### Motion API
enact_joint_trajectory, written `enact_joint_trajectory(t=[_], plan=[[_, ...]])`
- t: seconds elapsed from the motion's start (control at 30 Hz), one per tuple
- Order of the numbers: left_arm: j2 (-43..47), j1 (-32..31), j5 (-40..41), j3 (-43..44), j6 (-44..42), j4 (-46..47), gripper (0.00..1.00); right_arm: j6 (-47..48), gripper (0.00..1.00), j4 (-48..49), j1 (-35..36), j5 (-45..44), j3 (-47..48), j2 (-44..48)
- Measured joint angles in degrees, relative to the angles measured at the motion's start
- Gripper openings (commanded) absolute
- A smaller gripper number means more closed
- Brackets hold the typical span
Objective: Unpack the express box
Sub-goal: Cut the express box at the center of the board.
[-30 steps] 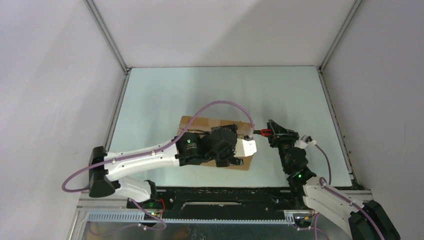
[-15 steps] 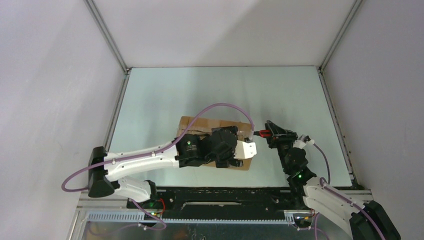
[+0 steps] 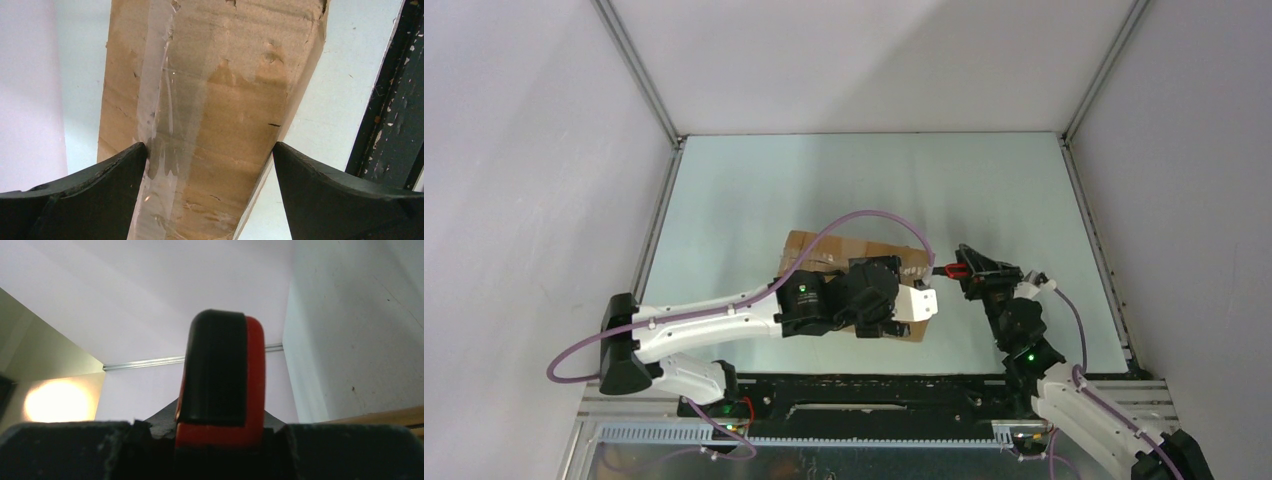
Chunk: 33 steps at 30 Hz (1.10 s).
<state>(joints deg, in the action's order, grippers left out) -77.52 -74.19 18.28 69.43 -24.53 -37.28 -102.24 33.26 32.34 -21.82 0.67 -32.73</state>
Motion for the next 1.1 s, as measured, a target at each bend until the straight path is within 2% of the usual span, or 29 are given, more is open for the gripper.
enact_joint_trajectory(t=[0.17, 0.47, 0.87, 1.1], plan=[[0.0, 0.0, 0.0, 0.0, 0.0, 0.8, 0.97, 0.2, 0.0, -1.0, -3.2, 4.2, 0.0, 0.8], [-0.1, 0.0, 0.2, 0.0, -0.1, -0.2, 0.96, 0.0, 0.0, 2.0, -1.5, 4.9, 0.3, -3.4], [-0.1, 0.1, 0.0, 0.0, 0.1, 0.9, 0.96, 3.0, 0.0, -17.4, -12.2, 8.9, 1.6, 16.3], [-0.2, 0.1, 0.0, 0.0, 0.5, 0.9, 0.95, 4.2, 0.0, -24.3, -8.2, 7.7, 3.6, 19.1]])
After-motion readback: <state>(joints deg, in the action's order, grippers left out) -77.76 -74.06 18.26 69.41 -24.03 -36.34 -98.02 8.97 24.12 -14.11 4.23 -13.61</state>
